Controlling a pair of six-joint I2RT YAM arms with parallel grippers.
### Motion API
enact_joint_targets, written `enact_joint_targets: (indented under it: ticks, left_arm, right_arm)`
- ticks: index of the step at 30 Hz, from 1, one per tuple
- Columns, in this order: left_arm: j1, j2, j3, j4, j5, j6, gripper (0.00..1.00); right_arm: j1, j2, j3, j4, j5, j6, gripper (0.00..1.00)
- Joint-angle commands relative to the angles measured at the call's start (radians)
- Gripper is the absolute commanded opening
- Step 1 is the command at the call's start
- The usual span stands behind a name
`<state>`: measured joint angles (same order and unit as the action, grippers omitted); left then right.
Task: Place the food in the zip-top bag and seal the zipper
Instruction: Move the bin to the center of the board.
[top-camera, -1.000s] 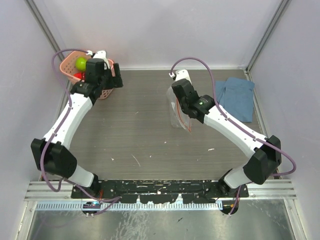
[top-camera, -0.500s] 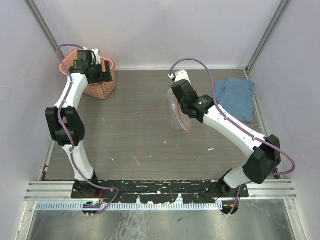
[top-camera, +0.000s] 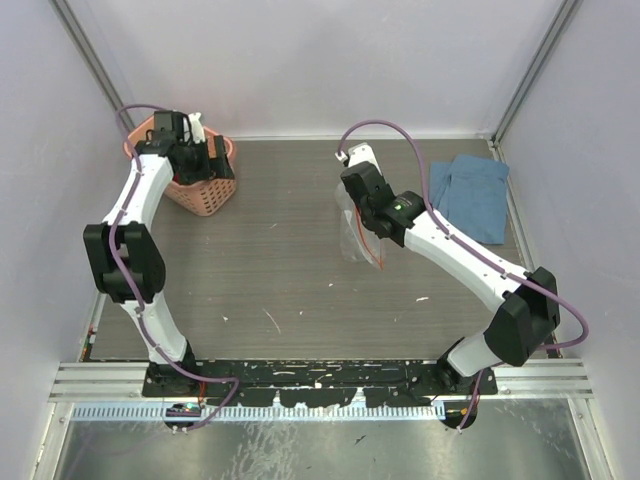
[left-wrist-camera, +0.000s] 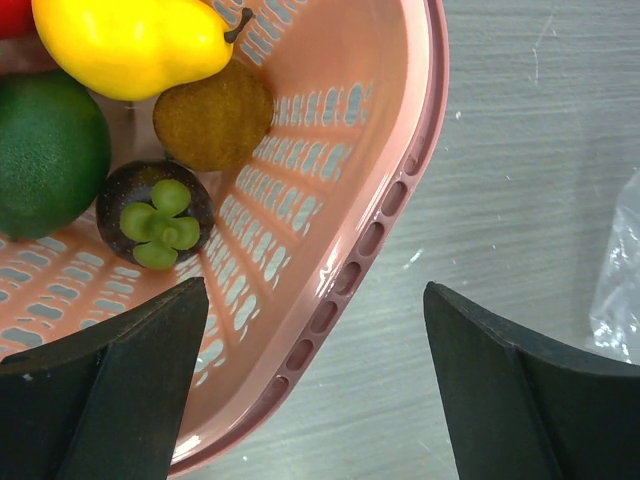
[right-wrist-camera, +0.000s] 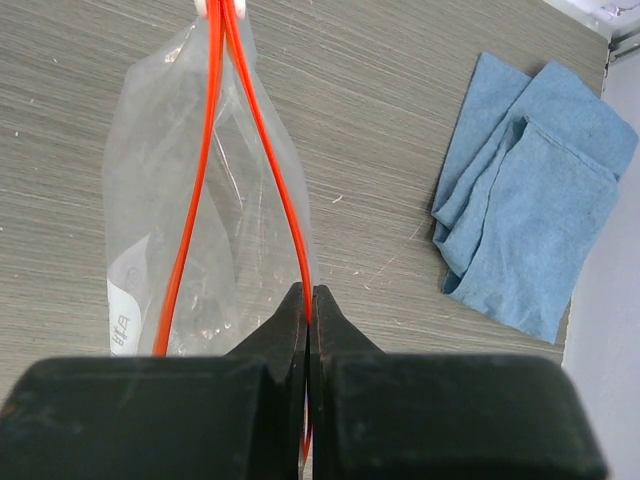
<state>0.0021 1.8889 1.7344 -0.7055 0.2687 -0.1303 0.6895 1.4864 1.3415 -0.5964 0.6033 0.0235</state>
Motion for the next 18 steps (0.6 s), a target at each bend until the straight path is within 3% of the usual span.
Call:
enact_joint_targets:
  ticks: [1, 18]
  left_arm:
    - [-0.003, -0.105, -0.055, -0.029, 0.059, -0.085, 0.89]
    - [-0.034, -0.329, -0.253, -0.115, -0.01, -0.12, 0.88]
  right_arm:
    - [-0.003, -0.032, -0.003, 0.046, -0.006, -0.006, 0.0]
    - [-0.003, -0.056, -0.024, 0.067, -0.03, -0.003, 0.0]
